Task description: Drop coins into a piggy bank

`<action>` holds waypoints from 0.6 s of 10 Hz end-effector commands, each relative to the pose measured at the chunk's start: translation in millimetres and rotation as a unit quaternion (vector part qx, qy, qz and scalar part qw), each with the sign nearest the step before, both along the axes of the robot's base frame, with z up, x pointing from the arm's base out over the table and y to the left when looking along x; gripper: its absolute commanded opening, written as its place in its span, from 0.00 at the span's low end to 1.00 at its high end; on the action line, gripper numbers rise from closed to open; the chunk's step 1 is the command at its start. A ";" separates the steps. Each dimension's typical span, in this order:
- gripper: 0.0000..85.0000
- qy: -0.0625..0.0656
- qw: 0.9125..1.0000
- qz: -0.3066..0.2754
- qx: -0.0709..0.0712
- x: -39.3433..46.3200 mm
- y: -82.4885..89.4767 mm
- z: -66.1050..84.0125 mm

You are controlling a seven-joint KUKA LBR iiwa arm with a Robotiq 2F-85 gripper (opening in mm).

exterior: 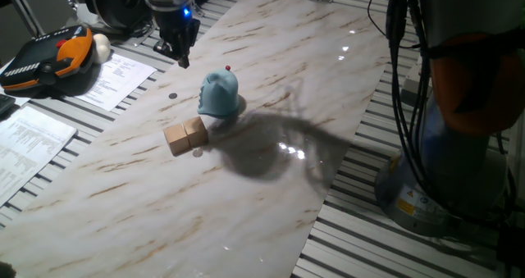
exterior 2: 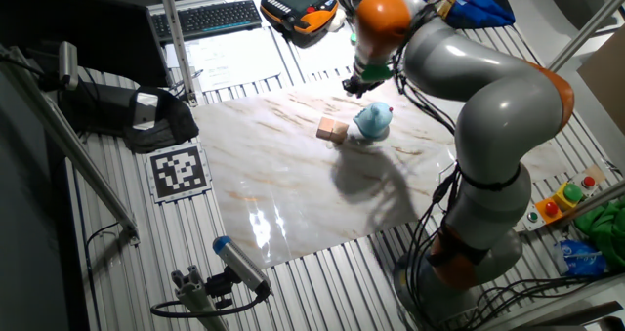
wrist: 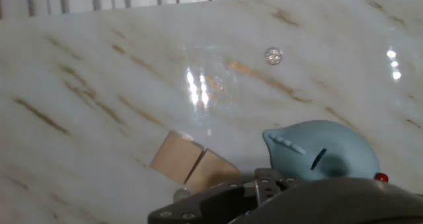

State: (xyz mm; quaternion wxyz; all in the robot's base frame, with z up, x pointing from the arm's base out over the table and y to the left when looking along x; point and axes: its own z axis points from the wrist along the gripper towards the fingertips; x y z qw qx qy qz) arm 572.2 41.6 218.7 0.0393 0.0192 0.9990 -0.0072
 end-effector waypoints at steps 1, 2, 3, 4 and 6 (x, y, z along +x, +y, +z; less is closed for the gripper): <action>0.00 0.005 1.000 0.024 0.000 -1.0 0.7 0.4; 0.00 0.005 1.000 0.024 0.006 -1.3 0.6 0.5; 0.00 0.006 1.000 0.023 0.009 -1.5 0.8 0.5; 0.00 0.009 1.000 0.018 -0.001 -1.7 0.6 0.7; 0.00 0.013 1.000 0.009 -0.006 -1.9 -0.1 1.1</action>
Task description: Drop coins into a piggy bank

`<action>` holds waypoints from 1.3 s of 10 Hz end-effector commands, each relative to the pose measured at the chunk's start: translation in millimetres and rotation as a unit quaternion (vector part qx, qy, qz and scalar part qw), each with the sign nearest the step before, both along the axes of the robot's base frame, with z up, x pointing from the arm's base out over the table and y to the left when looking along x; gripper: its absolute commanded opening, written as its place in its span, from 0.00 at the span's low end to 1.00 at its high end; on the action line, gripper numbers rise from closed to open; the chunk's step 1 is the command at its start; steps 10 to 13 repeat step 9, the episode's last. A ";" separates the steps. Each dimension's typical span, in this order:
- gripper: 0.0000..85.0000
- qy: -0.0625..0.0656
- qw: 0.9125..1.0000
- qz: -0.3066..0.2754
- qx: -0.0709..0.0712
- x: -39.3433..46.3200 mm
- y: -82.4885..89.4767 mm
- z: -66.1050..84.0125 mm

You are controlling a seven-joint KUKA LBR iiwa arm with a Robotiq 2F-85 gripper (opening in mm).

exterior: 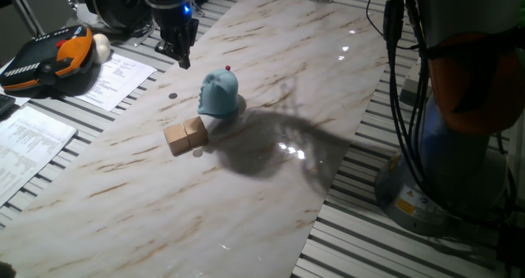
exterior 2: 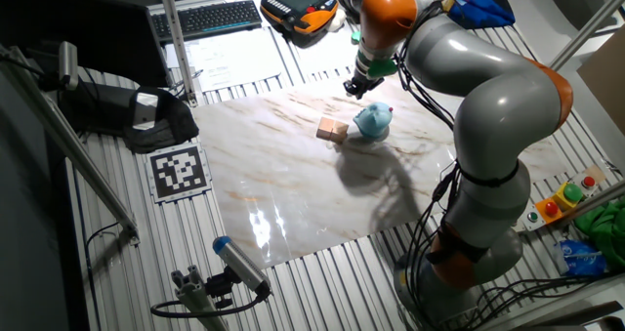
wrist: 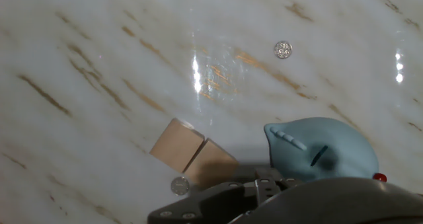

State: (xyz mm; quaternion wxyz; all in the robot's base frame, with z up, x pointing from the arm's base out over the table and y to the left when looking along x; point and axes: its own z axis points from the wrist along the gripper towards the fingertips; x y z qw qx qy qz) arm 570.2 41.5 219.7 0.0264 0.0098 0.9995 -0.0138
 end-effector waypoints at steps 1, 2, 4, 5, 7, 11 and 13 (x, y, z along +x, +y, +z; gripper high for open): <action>0.00 0.000 1.000 0.000 0.000 0.2 -0.5 0.2; 0.00 0.001 1.000 -0.001 0.000 0.4 -0.8 0.2; 0.00 0.001 1.000 -0.003 0.001 -0.1 -0.5 0.3; 0.00 0.001 1.000 -0.003 0.001 -0.4 -0.5 0.5; 0.00 -0.001 1.000 -0.003 -0.001 -1.3 -0.4 0.8; 0.00 -0.002 1.000 -0.003 -0.003 -1.2 0.0 0.6; 0.00 -0.002 1.000 -0.003 -0.003 -1.2 0.0 0.6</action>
